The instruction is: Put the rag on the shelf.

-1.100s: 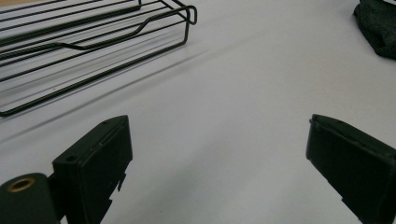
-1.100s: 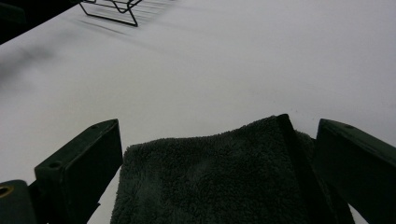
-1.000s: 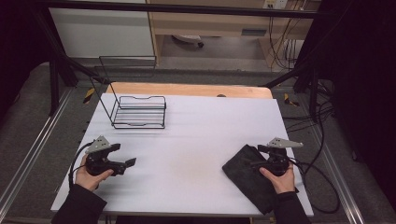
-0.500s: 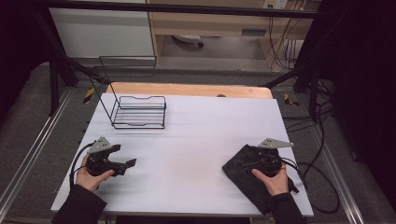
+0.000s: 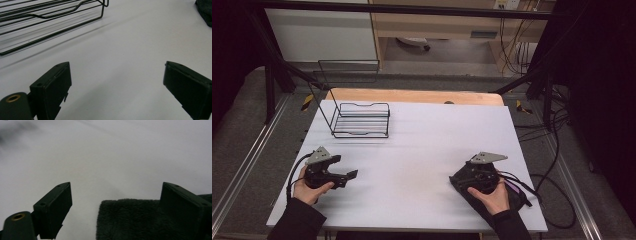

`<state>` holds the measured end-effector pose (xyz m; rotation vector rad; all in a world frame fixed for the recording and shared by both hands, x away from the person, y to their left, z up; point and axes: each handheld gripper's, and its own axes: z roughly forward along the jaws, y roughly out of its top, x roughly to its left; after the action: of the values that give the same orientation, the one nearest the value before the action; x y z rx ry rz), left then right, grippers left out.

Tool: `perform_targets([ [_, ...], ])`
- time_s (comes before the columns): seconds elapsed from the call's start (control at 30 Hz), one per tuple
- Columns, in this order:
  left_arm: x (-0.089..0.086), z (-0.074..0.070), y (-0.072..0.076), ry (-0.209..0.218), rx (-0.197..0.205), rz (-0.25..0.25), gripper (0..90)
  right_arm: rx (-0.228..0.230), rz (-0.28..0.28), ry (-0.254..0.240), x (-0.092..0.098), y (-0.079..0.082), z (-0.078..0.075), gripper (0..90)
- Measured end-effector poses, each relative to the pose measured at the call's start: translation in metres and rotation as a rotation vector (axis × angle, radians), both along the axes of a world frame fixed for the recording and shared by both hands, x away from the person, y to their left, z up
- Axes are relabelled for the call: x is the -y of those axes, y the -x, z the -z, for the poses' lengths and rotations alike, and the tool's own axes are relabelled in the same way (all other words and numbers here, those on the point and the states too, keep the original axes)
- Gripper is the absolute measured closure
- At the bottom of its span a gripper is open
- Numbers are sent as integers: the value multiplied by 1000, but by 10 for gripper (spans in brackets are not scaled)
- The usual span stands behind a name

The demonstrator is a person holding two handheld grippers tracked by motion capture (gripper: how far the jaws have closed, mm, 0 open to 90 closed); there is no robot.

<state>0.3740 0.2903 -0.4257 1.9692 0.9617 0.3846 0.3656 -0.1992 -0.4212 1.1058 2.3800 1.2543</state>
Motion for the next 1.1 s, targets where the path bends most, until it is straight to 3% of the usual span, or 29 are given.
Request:
perform_targets([
  [0.27,0,0,0,-1,0,1,82,-39,-19,83,-15,5,10,362],
  [0.6,0,1,0,-3,-6,-3,89,13,10,213,-20,5,22,595],
  [0.83,1,1,0,-5,-7,0,91,19,21,230,-21,6,22,686],
  [0.9,0,1,0,-5,-8,-1,92,-6,26,214,-20,4,20,770],
  [1.1,0,1,0,-4,-9,-2,93,-26,27,194,-18,2,17,822],
])
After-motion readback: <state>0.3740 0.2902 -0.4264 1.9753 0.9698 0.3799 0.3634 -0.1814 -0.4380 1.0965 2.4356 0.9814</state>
